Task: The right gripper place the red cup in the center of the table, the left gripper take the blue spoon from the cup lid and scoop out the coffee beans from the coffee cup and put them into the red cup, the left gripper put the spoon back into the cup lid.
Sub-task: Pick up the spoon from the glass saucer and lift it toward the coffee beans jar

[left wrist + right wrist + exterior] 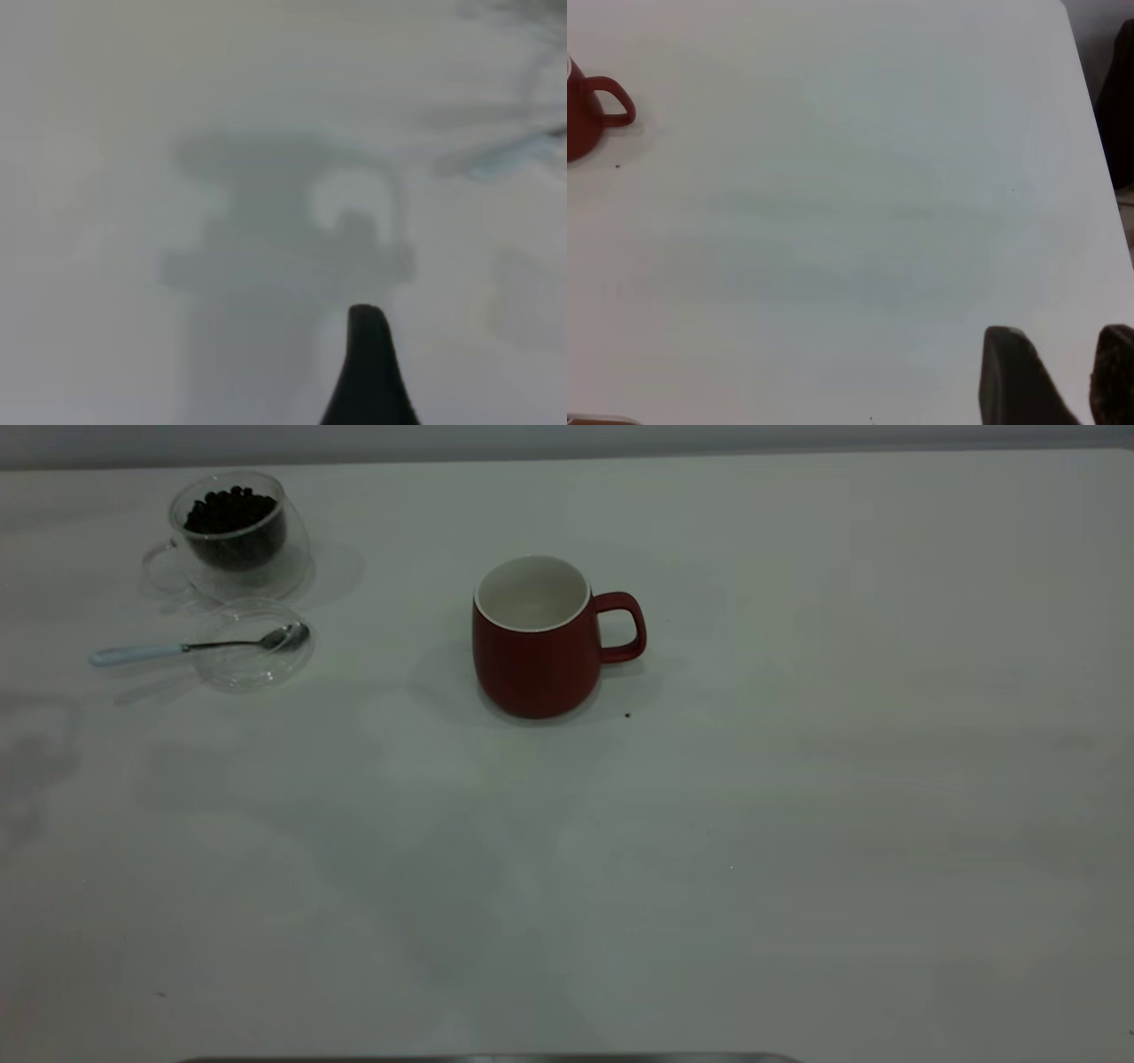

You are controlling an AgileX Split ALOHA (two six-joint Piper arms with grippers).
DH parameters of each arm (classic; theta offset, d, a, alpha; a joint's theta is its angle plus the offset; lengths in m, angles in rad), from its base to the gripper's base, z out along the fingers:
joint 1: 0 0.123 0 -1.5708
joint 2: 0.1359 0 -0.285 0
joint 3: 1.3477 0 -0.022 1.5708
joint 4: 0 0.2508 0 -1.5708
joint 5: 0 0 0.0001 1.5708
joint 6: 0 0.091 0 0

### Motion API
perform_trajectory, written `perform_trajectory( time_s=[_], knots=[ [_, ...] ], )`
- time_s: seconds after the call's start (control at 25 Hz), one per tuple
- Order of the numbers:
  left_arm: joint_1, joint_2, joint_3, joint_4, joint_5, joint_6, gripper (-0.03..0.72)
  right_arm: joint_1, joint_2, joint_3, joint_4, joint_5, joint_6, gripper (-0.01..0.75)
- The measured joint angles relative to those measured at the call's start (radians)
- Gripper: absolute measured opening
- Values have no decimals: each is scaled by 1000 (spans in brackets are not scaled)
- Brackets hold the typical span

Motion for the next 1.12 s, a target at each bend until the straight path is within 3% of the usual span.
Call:
perform_trajectory(
  time_s=[0.28,0.64,1.12],
  knots=[
    [42,308,-194,-184,139,119,623,0,0,0,0,0,0,245],
    [42,510,-221,-414,69,426,610,0,0,0,0,0,0,244],
    [62,575,-223,-652,21,721,604,0,0,0,0,0,0,244]
  ],
)
